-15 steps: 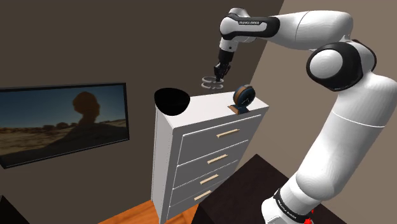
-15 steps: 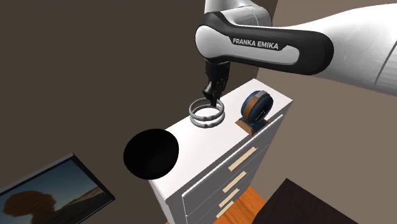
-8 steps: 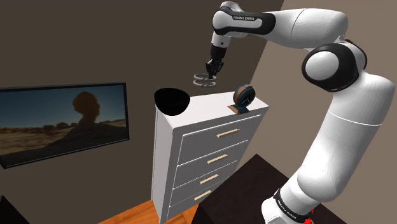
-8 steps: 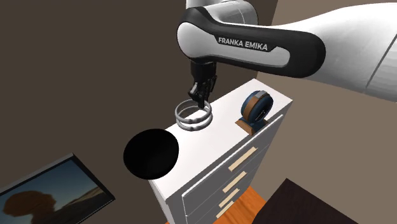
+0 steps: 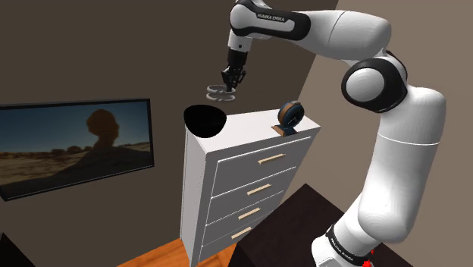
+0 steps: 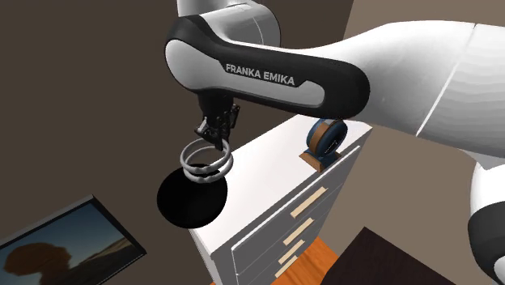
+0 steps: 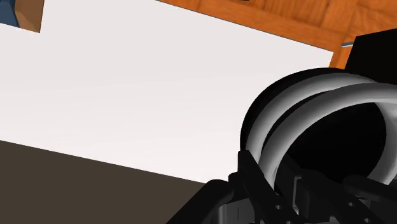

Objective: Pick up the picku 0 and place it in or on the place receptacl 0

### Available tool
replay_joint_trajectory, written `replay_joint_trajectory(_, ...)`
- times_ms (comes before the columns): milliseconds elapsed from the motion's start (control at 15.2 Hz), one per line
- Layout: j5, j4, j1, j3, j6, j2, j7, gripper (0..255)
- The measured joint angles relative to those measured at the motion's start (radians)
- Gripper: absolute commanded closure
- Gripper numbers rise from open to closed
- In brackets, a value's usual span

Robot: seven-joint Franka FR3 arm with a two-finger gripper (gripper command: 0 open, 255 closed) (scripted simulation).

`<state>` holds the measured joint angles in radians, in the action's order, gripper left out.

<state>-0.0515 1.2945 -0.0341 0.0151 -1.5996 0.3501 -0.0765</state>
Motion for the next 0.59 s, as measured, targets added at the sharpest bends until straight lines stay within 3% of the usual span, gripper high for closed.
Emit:
replay_joint_trajectory(264,0.005,-0.101,-0.047,-0.021,0.027,0.070,0.069,255)
replay_joint_trajectory(594,0.006,-0.055,-0.057,-0.025,-0.027,0.079,0.080,255)
